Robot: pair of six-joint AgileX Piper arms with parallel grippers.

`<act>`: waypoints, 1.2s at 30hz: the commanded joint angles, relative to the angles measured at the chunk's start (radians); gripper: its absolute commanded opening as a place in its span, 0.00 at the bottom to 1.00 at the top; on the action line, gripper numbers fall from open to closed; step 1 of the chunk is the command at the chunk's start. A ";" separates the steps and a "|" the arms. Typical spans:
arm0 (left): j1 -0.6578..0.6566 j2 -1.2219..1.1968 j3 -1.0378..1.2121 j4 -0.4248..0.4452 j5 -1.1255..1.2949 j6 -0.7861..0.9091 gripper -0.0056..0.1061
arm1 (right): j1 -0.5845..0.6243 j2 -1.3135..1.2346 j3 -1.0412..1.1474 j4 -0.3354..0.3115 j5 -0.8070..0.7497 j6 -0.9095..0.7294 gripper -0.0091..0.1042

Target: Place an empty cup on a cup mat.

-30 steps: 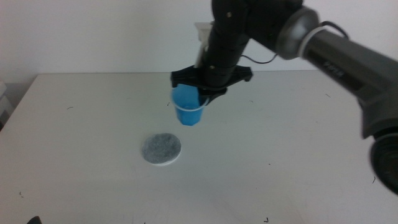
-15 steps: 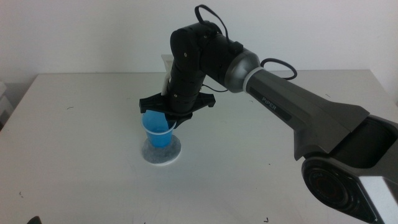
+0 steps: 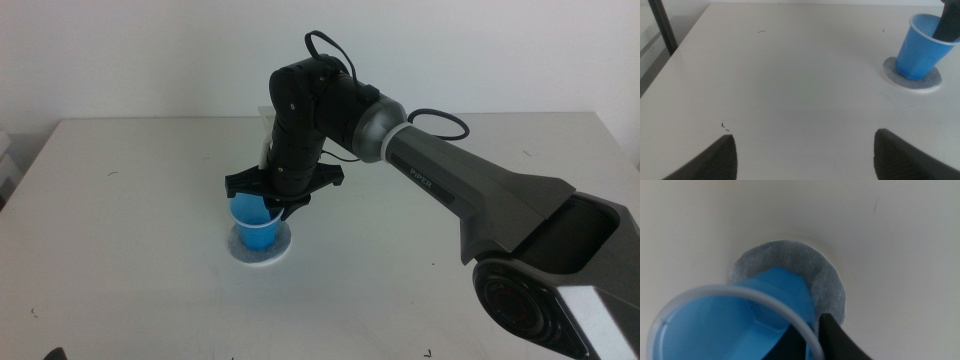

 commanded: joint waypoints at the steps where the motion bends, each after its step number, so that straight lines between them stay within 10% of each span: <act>1: 0.001 -0.011 -0.006 0.000 -0.068 -0.011 0.99 | 0.004 -0.072 -0.033 -0.009 0.052 -0.024 0.22; 15: 0.001 -0.011 -0.006 0.000 -0.068 -0.011 0.99 | 0.004 -0.193 -0.034 -0.075 0.051 -0.015 0.76; 36: 0.001 -0.011 -0.006 0.000 -0.068 -0.011 0.99 | -0.175 -0.992 0.629 -0.235 -0.024 0.026 0.77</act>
